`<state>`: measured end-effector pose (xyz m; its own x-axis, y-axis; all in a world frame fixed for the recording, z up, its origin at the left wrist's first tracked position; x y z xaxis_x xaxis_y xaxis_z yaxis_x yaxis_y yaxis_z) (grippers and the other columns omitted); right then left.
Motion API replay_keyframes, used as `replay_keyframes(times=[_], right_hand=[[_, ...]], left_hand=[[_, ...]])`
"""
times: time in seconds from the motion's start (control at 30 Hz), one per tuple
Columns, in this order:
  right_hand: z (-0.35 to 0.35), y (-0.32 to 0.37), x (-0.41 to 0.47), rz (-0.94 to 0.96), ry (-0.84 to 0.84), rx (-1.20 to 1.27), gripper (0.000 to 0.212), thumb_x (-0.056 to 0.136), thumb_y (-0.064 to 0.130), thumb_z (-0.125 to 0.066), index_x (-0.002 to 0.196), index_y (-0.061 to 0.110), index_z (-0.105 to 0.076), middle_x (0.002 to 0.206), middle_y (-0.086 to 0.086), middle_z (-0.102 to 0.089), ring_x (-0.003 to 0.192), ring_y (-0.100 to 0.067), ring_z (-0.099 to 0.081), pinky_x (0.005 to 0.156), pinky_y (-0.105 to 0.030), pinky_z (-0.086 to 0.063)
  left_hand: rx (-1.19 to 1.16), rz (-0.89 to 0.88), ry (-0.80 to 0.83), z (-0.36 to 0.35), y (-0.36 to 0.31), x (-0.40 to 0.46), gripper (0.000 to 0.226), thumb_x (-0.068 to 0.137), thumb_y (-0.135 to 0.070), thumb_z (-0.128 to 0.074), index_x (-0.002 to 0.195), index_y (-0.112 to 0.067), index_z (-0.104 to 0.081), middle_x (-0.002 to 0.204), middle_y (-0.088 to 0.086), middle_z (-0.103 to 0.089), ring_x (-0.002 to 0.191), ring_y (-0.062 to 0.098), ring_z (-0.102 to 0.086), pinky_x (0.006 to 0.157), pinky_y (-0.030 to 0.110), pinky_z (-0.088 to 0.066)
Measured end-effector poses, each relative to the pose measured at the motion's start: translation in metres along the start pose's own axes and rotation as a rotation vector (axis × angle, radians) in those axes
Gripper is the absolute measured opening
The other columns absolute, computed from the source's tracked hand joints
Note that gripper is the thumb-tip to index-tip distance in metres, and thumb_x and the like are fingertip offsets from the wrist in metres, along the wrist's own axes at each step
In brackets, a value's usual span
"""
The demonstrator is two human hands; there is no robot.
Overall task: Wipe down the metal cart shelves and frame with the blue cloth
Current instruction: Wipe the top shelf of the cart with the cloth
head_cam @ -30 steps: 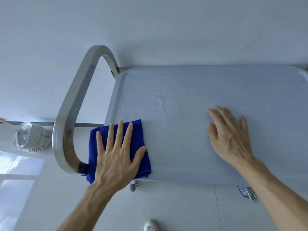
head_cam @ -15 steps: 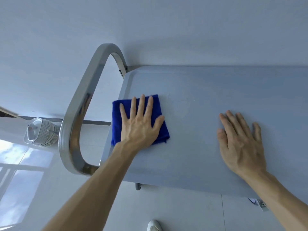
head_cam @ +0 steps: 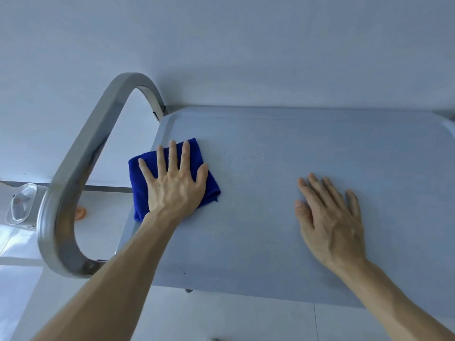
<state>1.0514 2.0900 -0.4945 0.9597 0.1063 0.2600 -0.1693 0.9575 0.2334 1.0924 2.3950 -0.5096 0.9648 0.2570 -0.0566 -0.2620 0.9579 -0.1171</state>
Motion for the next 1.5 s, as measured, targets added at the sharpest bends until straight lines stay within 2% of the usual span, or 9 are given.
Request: replay_keyframes(times=[0.1,0.27,0.47,0.67,0.83,1.0,1.13,1.33,1.5], right_hand=[[0.012,-0.027,0.018,0.022,-0.016,-0.01,0.054,0.096,0.04,-0.033,0.135,0.011,-0.058,0.144,-0.009,-0.056,0.13,-0.028,-0.056,0.102,-0.055,-0.039],[-0.006,-0.06,0.016,-0.152,0.102,-0.15,0.063,0.099,0.044,-0.017,0.151,0.015,-0.038,0.16,-0.004,-0.035,0.148,-0.026,-0.031,0.115,-0.061,-0.019],[-0.008,-0.061,0.015,-0.159,0.099,-0.161,0.062,0.101,0.043,-0.016,0.153,0.016,-0.035,0.161,-0.003,-0.033,0.149,-0.025,-0.028,0.117,-0.061,-0.016],[-0.008,-0.064,0.014,-0.168,0.103,-0.154,0.06,0.101,0.043,-0.018,0.153,0.019,-0.034,0.161,0.0,-0.032,0.149,-0.023,-0.028,0.118,-0.059,-0.016],[-0.004,-0.062,0.013,-0.169,0.091,-0.143,0.058,0.101,0.041,-0.023,0.152,0.019,-0.038,0.16,-0.001,-0.035,0.148,-0.025,-0.031,0.117,-0.059,-0.018],[-0.005,-0.062,0.014,-0.171,0.088,-0.147,0.056,0.102,0.041,-0.026,0.152,0.02,-0.039,0.16,-0.001,-0.035,0.148,-0.025,-0.031,0.117,-0.058,-0.018],[-0.004,-0.064,0.014,-0.18,0.075,-0.151,0.055,0.101,0.041,-0.028,0.151,0.021,-0.041,0.159,0.0,-0.036,0.148,-0.024,-0.032,0.118,-0.058,-0.019],[-0.005,-0.065,0.012,-0.181,0.1,-0.155,0.054,0.103,0.042,-0.025,0.153,0.022,-0.037,0.161,0.002,-0.032,0.149,-0.022,-0.028,0.118,-0.058,-0.018],[-0.003,-0.063,0.013,-0.178,0.077,-0.151,0.053,0.104,0.041,-0.027,0.151,0.021,-0.04,0.16,0.001,-0.035,0.149,-0.022,-0.03,0.118,-0.058,-0.019]], left_hand=[[0.006,0.003,-0.012,0.001,0.002,-0.001,0.071,0.096,-0.063,-0.012,0.157,-0.028,-0.002,0.166,-0.001,0.001,0.152,0.025,0.007,0.117,0.062,0.005],[0.004,0.002,-0.012,0.002,0.0,-0.002,0.071,0.097,-0.062,-0.014,0.157,-0.027,-0.004,0.166,-0.001,0.0,0.152,0.024,0.007,0.117,0.061,0.005],[-0.01,0.017,-0.012,-0.002,-0.03,0.006,0.072,0.096,-0.062,-0.012,0.157,-0.025,-0.004,0.166,0.001,-0.002,0.152,0.027,0.005,0.117,0.064,0.004],[0.021,-0.331,0.013,-0.013,-0.114,-0.031,0.072,0.097,-0.063,-0.014,0.158,-0.026,-0.007,0.166,0.0,-0.003,0.153,0.026,0.002,0.119,0.061,0.0],[0.067,-0.585,0.082,-0.013,-0.091,-0.098,0.068,0.098,-0.063,-0.023,0.157,-0.03,-0.016,0.165,-0.004,-0.013,0.152,0.022,-0.008,0.119,0.059,-0.011],[0.029,-0.268,0.052,-0.006,-0.062,-0.024,0.069,0.096,-0.064,-0.018,0.157,-0.033,-0.012,0.165,-0.006,-0.009,0.153,0.022,-0.005,0.12,0.057,-0.001],[-0.029,-0.088,0.07,-0.016,-0.105,0.032,0.07,0.096,-0.061,-0.014,0.157,-0.028,-0.002,0.166,-0.004,0.001,0.152,0.026,0.007,0.117,0.064,0.003],[-0.005,-0.435,0.046,-0.02,-0.184,-0.013,0.07,0.098,-0.061,-0.019,0.158,-0.027,-0.008,0.166,-0.007,-0.004,0.153,0.024,0.001,0.118,0.062,0.001],[0.095,-0.716,0.103,-0.019,-0.135,-0.076,0.066,0.098,-0.062,-0.022,0.157,-0.031,-0.015,0.164,-0.009,-0.013,0.152,0.021,-0.008,0.119,0.059,-0.012]])
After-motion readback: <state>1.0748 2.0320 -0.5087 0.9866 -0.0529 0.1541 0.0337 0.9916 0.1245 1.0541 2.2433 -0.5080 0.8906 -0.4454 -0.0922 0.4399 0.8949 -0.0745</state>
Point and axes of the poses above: each hand's wrist, its own x-axis towards the middle knuckle, its own z-axis out of the back of the hand, y = z × x, the point moved 10 cm from there along x, towards the middle knuckle
